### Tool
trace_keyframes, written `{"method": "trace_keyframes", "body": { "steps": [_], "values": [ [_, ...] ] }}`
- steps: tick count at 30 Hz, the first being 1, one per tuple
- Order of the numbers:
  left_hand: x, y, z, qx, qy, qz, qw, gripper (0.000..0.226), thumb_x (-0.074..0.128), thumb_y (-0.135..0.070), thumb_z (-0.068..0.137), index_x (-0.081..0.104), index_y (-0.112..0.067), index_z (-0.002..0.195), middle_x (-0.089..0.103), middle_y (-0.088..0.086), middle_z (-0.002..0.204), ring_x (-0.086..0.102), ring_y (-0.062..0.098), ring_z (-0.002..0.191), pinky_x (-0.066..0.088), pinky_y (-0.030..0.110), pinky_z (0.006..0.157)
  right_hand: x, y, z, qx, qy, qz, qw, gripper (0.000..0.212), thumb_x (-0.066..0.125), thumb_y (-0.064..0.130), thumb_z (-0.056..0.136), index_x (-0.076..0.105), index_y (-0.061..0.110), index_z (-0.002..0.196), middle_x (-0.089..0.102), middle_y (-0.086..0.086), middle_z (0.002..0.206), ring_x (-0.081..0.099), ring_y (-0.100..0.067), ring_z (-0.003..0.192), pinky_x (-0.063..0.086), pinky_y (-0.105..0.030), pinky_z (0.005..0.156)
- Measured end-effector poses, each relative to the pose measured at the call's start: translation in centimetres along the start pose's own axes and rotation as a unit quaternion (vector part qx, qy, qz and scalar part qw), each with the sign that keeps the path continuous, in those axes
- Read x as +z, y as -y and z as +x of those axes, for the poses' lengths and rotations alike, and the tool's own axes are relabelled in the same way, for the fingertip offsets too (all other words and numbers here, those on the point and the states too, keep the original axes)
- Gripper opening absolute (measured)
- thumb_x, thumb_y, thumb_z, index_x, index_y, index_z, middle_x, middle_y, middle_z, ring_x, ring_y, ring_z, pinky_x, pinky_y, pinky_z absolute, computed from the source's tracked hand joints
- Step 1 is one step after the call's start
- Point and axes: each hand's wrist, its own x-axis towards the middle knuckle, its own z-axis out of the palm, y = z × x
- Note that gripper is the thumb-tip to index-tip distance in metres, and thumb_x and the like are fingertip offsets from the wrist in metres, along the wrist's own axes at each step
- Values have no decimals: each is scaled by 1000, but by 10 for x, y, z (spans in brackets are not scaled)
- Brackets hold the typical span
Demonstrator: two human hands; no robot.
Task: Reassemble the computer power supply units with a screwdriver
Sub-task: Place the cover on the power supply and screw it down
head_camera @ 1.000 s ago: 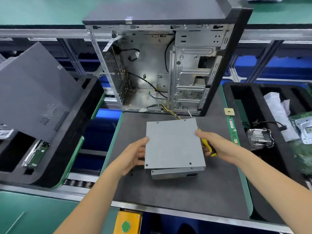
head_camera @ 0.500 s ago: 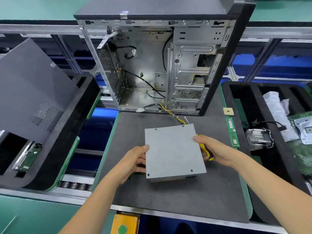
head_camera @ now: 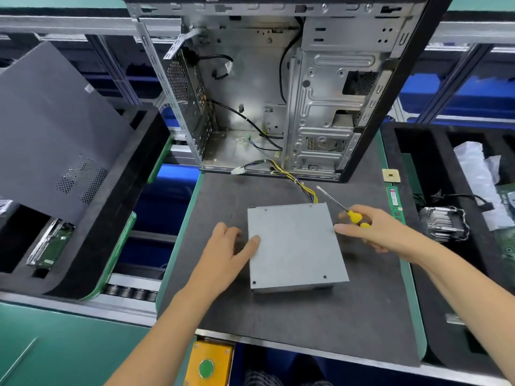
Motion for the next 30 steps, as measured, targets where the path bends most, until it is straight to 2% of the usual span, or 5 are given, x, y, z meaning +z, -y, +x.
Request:
{"method": "trace_keyframes", "body": {
  "steps": [5,11,15,19,30],
  "values": [
    [11,-7,0,17,15,-180,983,39,44,-40,100,41,-37,138,46,-21,130,42,-19,116,39,2,92,18,6,3,-72,19,45,996,47,71,60,69,56,54,112,55,19,58,27,-11,42,21,-19,38],
    [21,-13,-3,9,31,-238,971,51,34,-50,100,32,-36,149,44,-21,145,36,-1,137,31,34,115,34,0,6,-79,26,59,995,47,64,60,75,49,52,119,62,22,73,39,-3,43,32,-21,38],
    [24,-18,-3,5,5,-251,968,45,32,-43,103,33,-39,148,43,-24,145,34,-4,137,28,37,118,43,-4,2,-83,9,76,994,45,59,57,80,50,48,123,63,28,72,50,2,47,36,-18,40],
    [37,-28,-10,-21,-19,-376,926,37,35,-38,106,41,-38,142,51,-18,142,46,1,132,38,37,113,66,-13,-4,-112,-12,209,971,33,55,41,92,55,43,124,67,12,116,64,-7,104,52,-21,77],
    [42,-27,-3,-61,-81,-388,916,40,41,-24,104,44,-34,143,50,-18,142,47,1,130,38,40,112,79,-12,-6,-98,-66,289,950,30,57,28,94,59,31,124,68,2,116,65,-19,104,53,-30,77]
  ]
}}
